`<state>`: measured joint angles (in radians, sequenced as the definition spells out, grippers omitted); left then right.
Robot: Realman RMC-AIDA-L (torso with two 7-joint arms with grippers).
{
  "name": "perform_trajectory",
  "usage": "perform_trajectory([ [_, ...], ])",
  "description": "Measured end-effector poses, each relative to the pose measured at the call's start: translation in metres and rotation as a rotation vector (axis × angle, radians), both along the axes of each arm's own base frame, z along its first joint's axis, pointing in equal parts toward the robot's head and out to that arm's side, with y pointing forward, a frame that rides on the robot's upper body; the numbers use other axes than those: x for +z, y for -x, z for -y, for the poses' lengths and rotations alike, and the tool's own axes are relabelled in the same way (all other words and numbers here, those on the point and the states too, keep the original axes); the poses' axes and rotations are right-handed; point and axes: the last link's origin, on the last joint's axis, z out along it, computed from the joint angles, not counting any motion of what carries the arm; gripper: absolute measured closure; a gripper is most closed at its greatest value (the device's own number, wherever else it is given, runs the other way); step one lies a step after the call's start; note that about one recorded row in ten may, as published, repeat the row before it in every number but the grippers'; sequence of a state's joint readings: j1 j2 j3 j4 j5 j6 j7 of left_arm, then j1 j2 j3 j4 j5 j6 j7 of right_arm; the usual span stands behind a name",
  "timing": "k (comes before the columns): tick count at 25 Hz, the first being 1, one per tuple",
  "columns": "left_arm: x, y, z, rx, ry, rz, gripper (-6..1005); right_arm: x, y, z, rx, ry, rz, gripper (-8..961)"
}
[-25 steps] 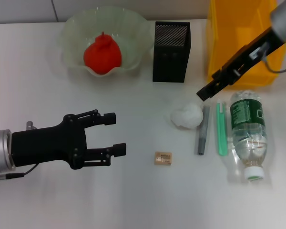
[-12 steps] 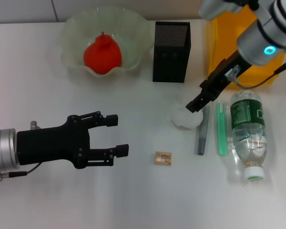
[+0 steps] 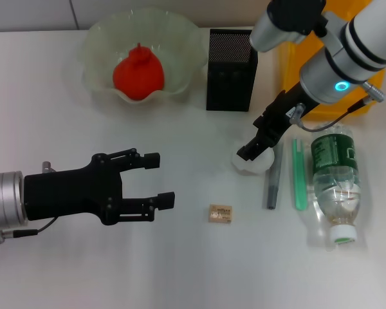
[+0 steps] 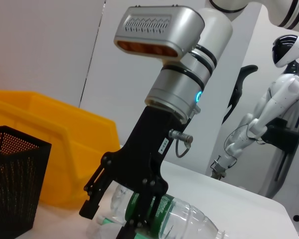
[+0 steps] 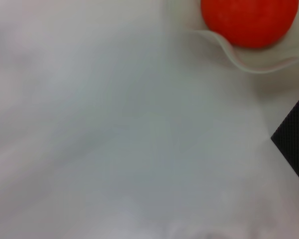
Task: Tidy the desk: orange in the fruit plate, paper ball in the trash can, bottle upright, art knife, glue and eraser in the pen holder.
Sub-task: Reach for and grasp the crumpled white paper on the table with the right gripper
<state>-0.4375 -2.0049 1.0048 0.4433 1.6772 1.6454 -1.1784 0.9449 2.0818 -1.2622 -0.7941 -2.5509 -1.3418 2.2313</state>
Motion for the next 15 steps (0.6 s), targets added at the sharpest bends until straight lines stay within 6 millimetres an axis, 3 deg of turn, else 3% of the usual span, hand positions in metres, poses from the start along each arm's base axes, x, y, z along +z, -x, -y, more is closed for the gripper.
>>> perform_trajectory([
  [15, -0.001, -0.001, -0.001, 0.011, 0.004, 0.005, 154, -0.012, -0.007, 0.007, 0.018, 0.035, 0.051, 319],
])
